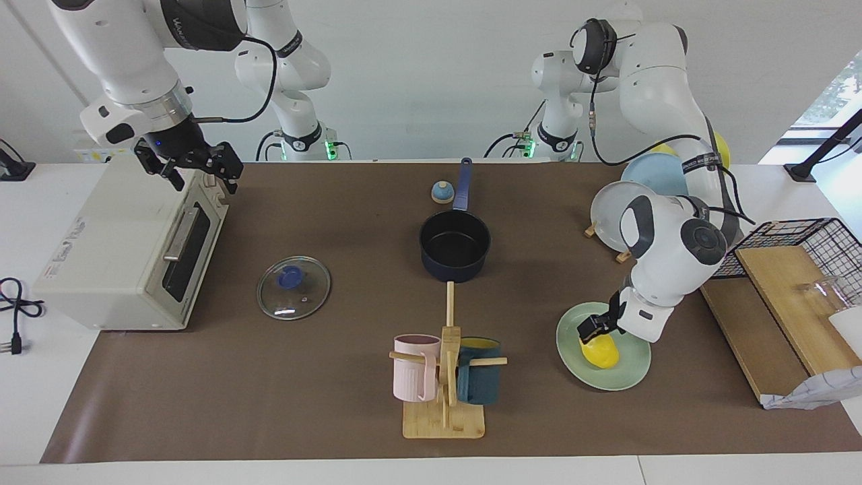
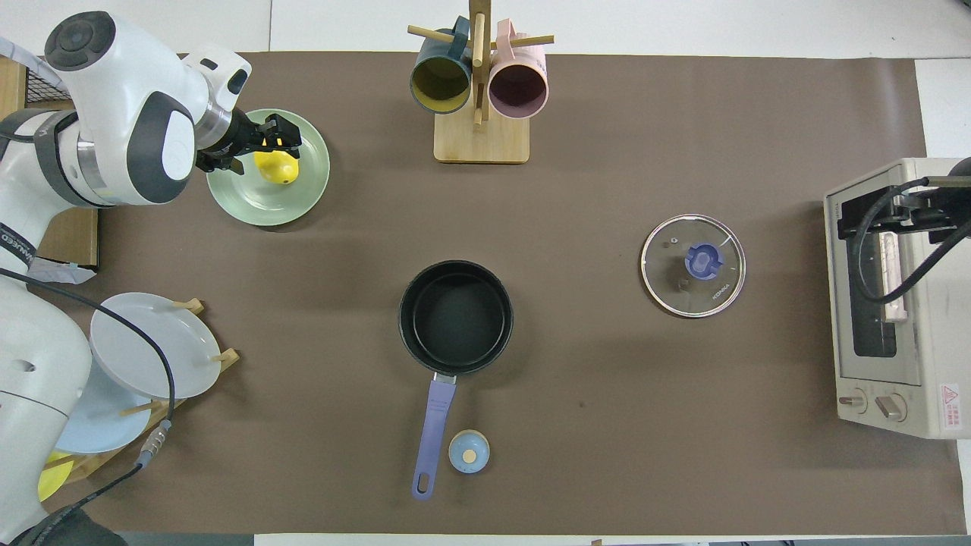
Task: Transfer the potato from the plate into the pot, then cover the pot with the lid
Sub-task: 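Reach the left gripper to the yellow potato on the green plate and grasp it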
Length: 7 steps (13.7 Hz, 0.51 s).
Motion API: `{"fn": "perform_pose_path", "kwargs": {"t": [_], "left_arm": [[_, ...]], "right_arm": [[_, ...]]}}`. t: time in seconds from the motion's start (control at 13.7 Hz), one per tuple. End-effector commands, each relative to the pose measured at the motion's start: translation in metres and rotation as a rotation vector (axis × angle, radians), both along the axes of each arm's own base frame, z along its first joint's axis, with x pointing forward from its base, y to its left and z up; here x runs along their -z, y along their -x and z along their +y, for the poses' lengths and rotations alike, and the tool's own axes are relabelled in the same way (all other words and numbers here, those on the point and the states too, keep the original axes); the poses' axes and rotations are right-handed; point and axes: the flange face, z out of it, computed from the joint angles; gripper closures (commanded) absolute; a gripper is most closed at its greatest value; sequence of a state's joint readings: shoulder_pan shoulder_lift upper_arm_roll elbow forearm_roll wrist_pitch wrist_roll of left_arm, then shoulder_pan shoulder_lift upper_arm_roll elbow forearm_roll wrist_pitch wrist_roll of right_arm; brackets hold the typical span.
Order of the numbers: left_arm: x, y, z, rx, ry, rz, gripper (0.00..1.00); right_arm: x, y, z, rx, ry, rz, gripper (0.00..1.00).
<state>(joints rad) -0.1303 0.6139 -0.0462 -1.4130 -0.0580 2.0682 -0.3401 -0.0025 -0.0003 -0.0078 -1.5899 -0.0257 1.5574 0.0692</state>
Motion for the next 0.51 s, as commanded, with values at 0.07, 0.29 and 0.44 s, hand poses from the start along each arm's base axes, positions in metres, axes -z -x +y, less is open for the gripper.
{"fn": "perform_pose_path", "kwargs": {"t": [0.07, 0.29, 0.44], "left_arm": [[0.009, 0.002, -0.008, -0.049, -0.035, -0.035, 0.00], [0.014, -0.001, -0.008, -0.059, -0.039, -0.054, 0.00], [0.020, 0.001, -0.009, -0.060, -0.039, -0.057, 0.00]], "right_arm": [[-0.002, 0.004, -0.001, 0.005, -0.010, 0.000, 0.00], [-0.002, 0.004, -0.001, 0.005, -0.010, 0.000, 0.00], [-0.002, 0.004, -0.001, 0.005, -0.010, 0.000, 0.00]]}}
